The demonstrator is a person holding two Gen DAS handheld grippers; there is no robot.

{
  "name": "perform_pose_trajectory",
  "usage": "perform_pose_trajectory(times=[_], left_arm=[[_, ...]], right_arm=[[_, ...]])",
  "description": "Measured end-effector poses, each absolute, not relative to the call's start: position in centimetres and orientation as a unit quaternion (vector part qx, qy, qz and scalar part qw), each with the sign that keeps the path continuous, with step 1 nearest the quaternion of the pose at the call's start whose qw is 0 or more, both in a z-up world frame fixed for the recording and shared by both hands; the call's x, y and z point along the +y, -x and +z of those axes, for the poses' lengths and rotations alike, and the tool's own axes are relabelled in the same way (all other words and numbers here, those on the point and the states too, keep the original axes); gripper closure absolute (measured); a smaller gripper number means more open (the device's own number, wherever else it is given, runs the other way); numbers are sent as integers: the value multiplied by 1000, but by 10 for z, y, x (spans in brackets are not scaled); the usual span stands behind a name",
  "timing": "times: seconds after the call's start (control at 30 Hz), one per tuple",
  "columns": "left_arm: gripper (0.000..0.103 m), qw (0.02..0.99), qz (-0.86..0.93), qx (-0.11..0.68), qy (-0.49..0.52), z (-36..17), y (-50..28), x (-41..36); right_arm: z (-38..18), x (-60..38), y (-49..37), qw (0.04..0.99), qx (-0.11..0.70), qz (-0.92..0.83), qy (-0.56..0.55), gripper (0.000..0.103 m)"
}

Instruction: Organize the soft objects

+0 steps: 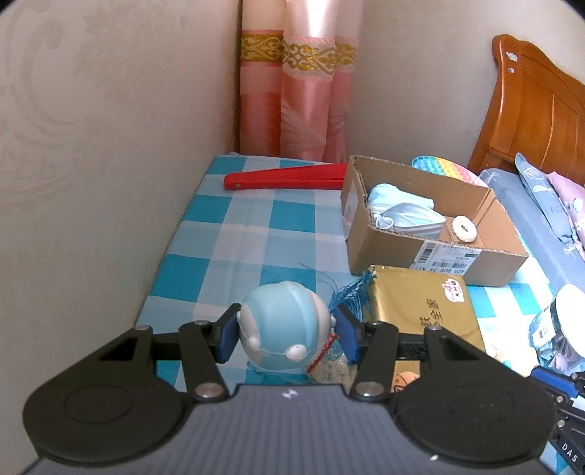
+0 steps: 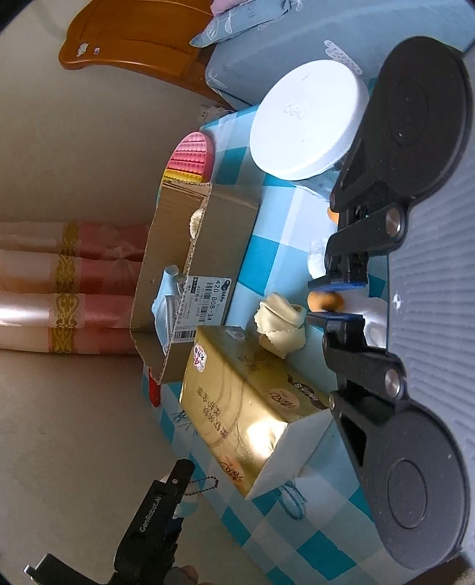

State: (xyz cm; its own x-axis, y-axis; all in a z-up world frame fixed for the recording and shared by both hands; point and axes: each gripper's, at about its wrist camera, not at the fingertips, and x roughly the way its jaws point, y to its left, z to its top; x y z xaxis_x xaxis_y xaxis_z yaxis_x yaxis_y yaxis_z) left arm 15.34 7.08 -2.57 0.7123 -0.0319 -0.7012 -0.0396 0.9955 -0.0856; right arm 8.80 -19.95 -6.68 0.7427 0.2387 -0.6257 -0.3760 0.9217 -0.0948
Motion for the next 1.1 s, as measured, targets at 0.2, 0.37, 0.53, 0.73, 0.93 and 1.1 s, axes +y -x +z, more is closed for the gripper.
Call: perform_pose_trajectory(times=[0.2, 0.37, 0.53, 0.73, 0.93, 1.1], left_arm=[[50, 925, -4, 378, 48, -19, -148, 72], [50, 926, -6, 374, 44, -10, -145, 72], [50, 925, -29, 375, 46, 0, -144, 65], [50, 927, -43, 371, 42, 6, -142, 54], [50, 926, -55, 372, 35, 10, -141, 47], [50, 926, -71, 371, 22, 15, -143, 37]], right_arm=[[-61, -199, -84, 928, 309, 168, 121, 89], [-49, -201, -81, 930, 298, 171, 130, 89], [-33, -203, -92, 932, 282, 172, 146, 89], [-10, -202, -129, 937, 263, 164, 161, 89], [5, -197, -186, 939, 261, 153, 161, 89], [5, -193, -226, 937, 278, 147, 155, 84]])
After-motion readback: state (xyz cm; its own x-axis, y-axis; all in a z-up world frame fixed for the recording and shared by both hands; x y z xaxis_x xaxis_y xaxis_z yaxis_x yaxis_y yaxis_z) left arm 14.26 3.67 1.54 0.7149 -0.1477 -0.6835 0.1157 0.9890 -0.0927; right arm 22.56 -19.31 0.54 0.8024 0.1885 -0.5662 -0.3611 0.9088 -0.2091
